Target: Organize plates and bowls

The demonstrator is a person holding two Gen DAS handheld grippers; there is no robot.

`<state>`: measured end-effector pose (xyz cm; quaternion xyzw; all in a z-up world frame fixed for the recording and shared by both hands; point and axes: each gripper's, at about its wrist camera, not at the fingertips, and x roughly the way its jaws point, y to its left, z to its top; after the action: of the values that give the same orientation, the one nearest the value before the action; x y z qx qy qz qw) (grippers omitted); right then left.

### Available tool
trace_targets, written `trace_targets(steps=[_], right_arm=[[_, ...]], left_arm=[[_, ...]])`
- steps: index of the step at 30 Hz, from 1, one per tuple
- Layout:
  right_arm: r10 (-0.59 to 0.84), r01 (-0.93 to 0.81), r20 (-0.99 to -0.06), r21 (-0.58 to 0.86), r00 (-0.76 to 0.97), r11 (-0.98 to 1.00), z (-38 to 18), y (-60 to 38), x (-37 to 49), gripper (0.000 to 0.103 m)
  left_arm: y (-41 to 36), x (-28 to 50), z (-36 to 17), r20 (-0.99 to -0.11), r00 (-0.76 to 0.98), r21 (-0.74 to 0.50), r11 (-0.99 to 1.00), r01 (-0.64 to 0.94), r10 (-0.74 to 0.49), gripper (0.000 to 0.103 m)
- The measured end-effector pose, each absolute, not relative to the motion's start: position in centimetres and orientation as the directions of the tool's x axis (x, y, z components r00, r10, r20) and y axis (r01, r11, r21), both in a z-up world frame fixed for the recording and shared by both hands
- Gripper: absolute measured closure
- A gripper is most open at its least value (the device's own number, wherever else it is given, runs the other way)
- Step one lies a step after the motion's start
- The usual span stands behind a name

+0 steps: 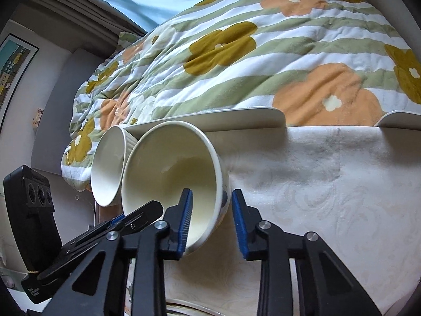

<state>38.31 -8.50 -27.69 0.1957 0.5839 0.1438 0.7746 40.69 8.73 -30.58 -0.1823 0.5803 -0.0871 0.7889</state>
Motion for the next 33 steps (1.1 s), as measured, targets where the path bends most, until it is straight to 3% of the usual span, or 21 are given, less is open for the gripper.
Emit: trace_targets(steps=[3,14,24,33], right_arm=[[0.445,0.017,-0.852,0.467,0.275,0.884,-28.1,-8.6,38.5,0.087],[0.45,0.001,-0.841,0.472,0.299,0.882,-27.1,-9.0,37.8,0.087],[0.465,-0.041,-0.794,0.49,0.391,0.871,-21.8,-11.9,34.0,0.087],[0.473,-0.045,-0.744,0.515,0.472,0.856,-17.1,-19.0,27.3,0.087]], left_arm=[[8.7,40.9,-30.7,-0.886,0.314,-0.383,0.921,-0.075,-0.342,0.082],[8.0,40.1,-28.9,-0.883,0.348,-0.35,0.936,-0.037,-0.316,0.083],[5.1,36.5,-22.5,-0.852,0.43,-0.314,0.949,0.037,-0.299,0.082],[-2.3,30.4,-16.7,-0.823,0.476,-0.294,0.949,0.11,-0.31,0.082]])
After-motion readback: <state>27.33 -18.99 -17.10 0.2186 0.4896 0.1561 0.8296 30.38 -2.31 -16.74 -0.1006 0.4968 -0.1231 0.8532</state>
